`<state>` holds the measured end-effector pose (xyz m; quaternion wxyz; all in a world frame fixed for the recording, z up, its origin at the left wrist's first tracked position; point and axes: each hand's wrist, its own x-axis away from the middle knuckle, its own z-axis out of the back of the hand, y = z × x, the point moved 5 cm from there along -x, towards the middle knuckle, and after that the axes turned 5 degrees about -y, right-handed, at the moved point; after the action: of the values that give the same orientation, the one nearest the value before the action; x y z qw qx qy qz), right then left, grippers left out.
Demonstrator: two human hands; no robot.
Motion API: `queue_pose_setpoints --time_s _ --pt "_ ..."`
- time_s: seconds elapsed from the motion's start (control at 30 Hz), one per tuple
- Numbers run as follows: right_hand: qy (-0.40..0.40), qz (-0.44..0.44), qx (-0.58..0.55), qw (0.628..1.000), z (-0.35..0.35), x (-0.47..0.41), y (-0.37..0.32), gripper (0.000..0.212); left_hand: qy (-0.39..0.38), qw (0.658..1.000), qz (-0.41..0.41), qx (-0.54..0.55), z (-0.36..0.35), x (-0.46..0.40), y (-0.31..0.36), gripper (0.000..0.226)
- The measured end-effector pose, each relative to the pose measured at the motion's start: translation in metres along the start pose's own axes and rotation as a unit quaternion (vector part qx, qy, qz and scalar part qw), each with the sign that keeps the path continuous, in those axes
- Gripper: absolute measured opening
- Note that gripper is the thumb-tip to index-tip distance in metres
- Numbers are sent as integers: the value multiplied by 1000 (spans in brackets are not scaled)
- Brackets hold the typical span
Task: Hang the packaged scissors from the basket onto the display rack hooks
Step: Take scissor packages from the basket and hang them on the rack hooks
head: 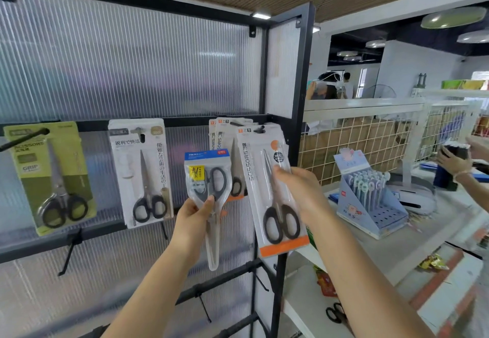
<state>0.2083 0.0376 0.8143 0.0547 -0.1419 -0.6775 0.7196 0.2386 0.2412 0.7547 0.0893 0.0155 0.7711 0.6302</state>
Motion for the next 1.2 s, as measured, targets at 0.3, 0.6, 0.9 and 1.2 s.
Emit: queue_pose_setpoints --time_s 0.3,0.6,0.9,1.2 --pt "-19 2 17 1000 -24 -40 8 17 16 1000 14 10 13 -7 -4 25" --pt "-41 -2 40 998 -53 -93 17 21 46 999 13 -5 36 -12 -3 15" --pt "-8 -9 85 996 -55 -115 35 38 48 997 8 -52 41 -7 -6 18" --pt "-56 37 58 996 -71 -46 31 21 28 999 22 -33 35 25 -7 17"
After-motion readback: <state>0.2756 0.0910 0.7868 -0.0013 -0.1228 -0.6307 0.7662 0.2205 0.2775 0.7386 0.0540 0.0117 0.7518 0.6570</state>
